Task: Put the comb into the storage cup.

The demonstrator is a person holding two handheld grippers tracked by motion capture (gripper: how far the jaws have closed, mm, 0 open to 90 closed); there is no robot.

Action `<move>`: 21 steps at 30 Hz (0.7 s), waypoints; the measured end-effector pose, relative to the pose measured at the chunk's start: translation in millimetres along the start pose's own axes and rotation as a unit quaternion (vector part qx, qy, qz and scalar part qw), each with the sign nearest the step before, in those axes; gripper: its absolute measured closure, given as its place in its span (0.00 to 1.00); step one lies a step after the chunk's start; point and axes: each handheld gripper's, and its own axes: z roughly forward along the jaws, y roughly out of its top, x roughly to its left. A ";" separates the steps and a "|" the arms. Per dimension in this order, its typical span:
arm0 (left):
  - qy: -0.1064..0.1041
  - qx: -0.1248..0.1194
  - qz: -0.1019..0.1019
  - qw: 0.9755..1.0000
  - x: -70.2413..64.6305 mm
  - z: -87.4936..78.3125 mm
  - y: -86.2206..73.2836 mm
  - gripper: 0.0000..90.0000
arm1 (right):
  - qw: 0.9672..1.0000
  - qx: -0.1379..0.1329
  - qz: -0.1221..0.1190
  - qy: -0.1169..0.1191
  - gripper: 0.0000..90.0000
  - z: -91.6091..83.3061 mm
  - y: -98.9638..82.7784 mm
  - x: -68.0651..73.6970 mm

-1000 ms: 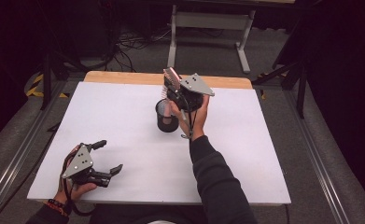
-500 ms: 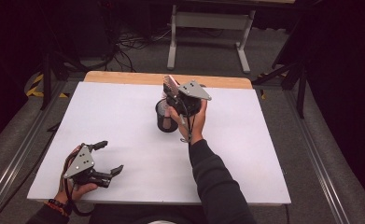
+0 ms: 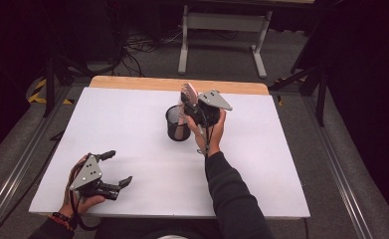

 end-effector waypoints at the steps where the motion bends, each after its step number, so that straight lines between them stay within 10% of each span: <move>1: -0.002 0.002 -0.001 1.000 -0.3 1.1 -0.3 0.05 | 1.000 0.001 0.000 0.001 0.68 -0.5 -0.9 -1.7; 21: -0.003 0.010 -0.006 1.000 0.9 4.2 -1.9 0.05 | 0.999 0.028 0.024 -0.023 0.61 -4.7 -13.6 -24.6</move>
